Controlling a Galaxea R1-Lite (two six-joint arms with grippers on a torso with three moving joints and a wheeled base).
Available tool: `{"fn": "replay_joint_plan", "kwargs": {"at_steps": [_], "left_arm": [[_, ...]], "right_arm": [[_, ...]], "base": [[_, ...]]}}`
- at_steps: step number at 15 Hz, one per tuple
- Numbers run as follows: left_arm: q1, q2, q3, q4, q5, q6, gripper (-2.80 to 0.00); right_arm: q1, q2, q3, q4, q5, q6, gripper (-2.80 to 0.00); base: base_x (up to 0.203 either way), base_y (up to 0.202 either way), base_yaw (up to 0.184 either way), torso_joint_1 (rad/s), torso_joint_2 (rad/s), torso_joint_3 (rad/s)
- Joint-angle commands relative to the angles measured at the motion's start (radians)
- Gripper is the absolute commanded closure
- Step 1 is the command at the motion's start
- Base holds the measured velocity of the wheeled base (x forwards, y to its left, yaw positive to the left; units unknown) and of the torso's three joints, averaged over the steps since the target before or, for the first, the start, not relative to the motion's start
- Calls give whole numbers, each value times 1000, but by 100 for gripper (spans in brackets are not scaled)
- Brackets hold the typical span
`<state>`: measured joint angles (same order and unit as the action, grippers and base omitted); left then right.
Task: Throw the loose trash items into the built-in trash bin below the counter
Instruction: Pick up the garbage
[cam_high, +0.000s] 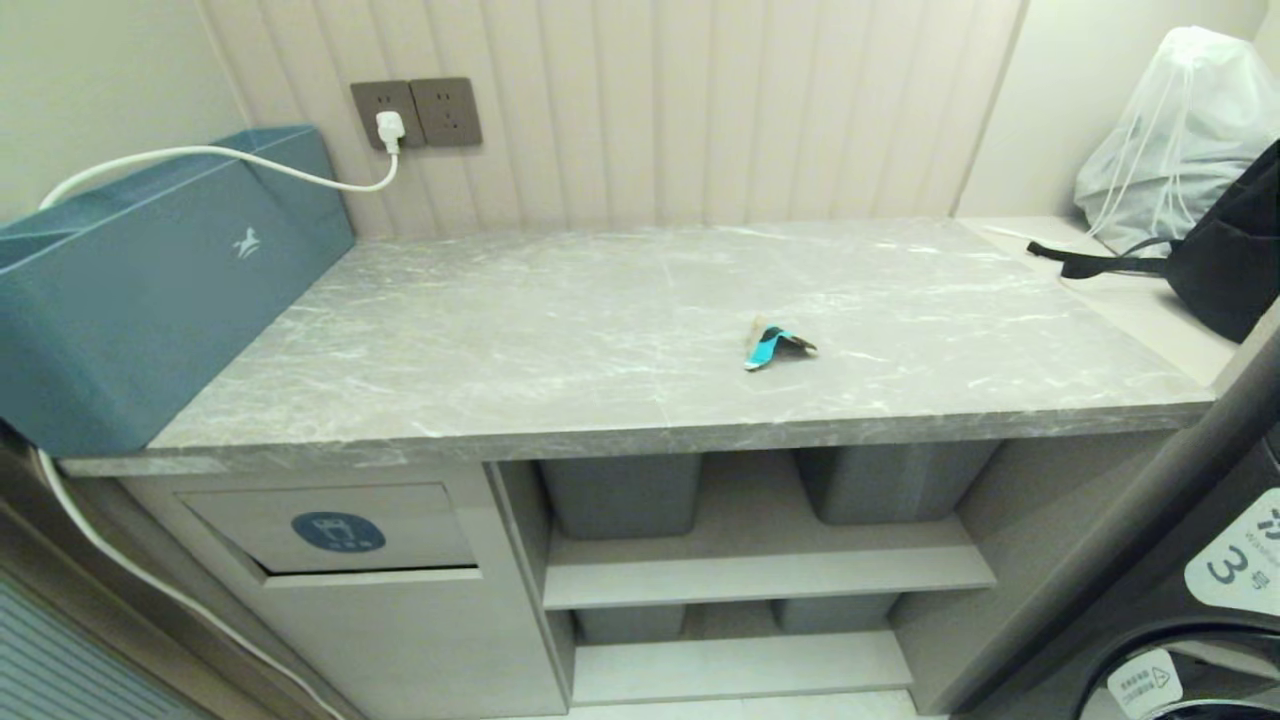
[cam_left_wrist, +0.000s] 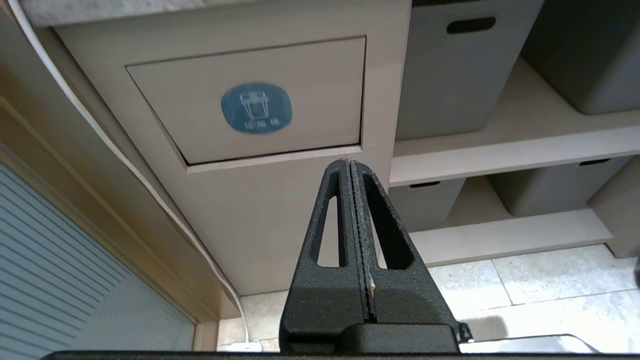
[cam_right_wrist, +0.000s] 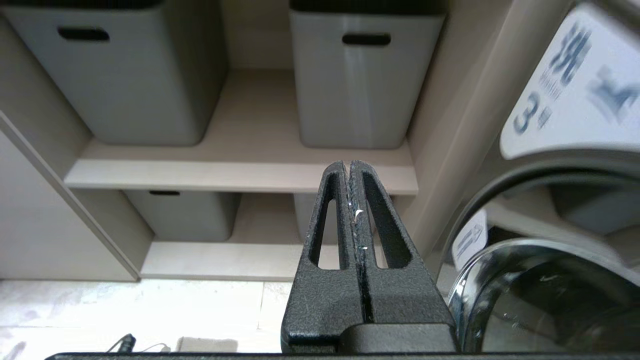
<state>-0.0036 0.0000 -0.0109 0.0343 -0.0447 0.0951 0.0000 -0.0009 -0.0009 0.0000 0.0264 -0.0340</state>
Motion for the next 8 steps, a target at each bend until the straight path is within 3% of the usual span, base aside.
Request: {"fn": "replay_joint_plan", "kwargs": {"at_steps": [1,5,8], "left_arm": [[1,0,0,-2,0,0,0],[-1,0,-20,-24,-6,3,0],[-3,119,-172,-38,-51,1,0]], "right_arm": [[0,-1,1,0,1,-1,0],[0,-1,1,0,-1,4,0],[0,-1,1,0,1,2,0]], "base": [[0,0,0,110,-230,-128],[0,0,0,27,-62,-34],[0,0,0,0,0,0]]}}
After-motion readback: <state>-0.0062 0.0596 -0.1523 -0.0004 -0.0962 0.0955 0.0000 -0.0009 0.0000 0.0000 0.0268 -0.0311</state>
